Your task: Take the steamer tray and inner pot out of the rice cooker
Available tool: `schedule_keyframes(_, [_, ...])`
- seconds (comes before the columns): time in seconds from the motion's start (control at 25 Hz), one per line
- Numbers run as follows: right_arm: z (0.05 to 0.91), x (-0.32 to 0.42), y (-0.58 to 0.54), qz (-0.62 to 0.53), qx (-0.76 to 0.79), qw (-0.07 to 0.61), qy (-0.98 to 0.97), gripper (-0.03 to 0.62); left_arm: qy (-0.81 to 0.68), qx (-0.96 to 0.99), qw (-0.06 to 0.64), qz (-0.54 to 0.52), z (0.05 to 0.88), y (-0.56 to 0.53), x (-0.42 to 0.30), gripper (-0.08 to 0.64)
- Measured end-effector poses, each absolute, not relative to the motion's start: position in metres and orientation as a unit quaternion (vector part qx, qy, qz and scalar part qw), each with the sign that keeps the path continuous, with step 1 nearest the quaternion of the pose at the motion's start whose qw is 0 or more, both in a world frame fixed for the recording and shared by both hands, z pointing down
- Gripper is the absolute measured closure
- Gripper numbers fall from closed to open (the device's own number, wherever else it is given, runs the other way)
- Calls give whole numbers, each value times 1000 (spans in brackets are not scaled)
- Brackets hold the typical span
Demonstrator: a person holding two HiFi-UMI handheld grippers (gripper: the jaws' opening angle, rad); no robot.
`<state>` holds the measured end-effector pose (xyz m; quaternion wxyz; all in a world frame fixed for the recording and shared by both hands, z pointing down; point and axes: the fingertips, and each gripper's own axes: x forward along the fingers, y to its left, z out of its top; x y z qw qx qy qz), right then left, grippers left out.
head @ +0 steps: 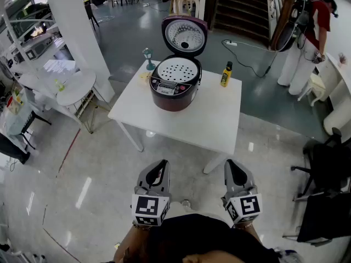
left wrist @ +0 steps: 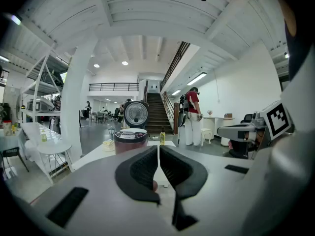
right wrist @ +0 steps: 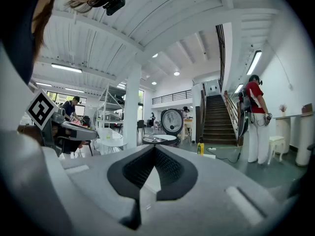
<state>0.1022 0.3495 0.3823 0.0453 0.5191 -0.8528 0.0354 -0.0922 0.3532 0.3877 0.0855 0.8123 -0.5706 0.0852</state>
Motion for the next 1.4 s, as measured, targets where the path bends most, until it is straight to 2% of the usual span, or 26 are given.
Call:
schedule_keyframes(0.28, [382, 105, 347, 33, 515, 48, -855, 586, -546, 830, 87, 74, 387, 354, -80, 546])
schedule_keyframes(0.84, [373, 99, 336, 1, 482, 10, -876, 586, -562, 822, 69, 70, 388, 341, -79, 554])
schedule_keyframes(0.92, [373, 95, 334, -3, 472, 7, -882, 561, -564, 820, 66, 76, 390, 338, -79, 543])
schedule_keyframes(0.96, [373, 95, 333, -3, 470, 6, -883, 553, -564, 819, 68, 79, 391, 336, -78, 496])
schedule_keyframes(1.0, [373, 95, 331, -1, 470, 3, -883, 519, -563, 819, 72, 80, 392, 335, -78, 380])
schedule_keyframes(1.04, [372, 95, 329, 3, 471, -2, -882, 459, -562, 820, 76, 78, 393, 334, -78, 278])
schedule_keyframes(1.08, [372, 95, 326, 7, 474, -6, -881, 385, -561, 820, 80, 75, 393, 333, -78, 242])
schedule_keyframes(1.12, [371, 96, 322, 11, 476, -7, -879, 325, -560, 821, 81, 72, 392, 332, -79, 222])
schedule_keyframes(1.24, [376, 98, 317, 15, 472, 15, -882, 245, -560, 823, 59, 68, 387, 330, -80, 178])
schedule_keyframes(1.32, [376, 96, 314, 4, 463, 23, -886, 213, -558, 825, 36, 75, 382, 328, -78, 146])
schedule_keyframes(1.4, [377, 92, 311, -4, 456, 26, -889, 210, -556, 826, 37, 82, 382, 325, -78, 132])
